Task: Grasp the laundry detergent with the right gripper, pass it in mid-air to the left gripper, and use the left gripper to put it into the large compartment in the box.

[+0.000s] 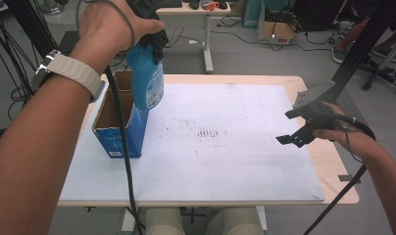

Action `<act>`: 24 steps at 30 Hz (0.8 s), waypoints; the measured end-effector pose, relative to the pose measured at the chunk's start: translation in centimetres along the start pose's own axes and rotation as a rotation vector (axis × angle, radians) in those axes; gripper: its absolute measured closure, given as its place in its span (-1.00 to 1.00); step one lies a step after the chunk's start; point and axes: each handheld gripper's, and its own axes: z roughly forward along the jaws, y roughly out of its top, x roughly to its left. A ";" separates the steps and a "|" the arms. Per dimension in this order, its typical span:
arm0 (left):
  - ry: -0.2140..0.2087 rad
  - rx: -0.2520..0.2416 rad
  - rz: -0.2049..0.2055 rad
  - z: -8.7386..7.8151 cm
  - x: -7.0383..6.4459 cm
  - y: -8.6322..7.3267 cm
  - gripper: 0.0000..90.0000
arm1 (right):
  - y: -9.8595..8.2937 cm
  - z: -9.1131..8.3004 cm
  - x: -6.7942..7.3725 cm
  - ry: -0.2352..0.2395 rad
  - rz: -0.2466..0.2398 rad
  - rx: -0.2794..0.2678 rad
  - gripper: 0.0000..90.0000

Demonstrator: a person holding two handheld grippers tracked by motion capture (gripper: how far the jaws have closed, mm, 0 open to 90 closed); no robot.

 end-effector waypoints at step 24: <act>0.058 0.008 -0.264 1.3 7.1 -1.5 -0.17 | 0.0 0.8 -0.4 0.004 -0.003 0.014 -0.88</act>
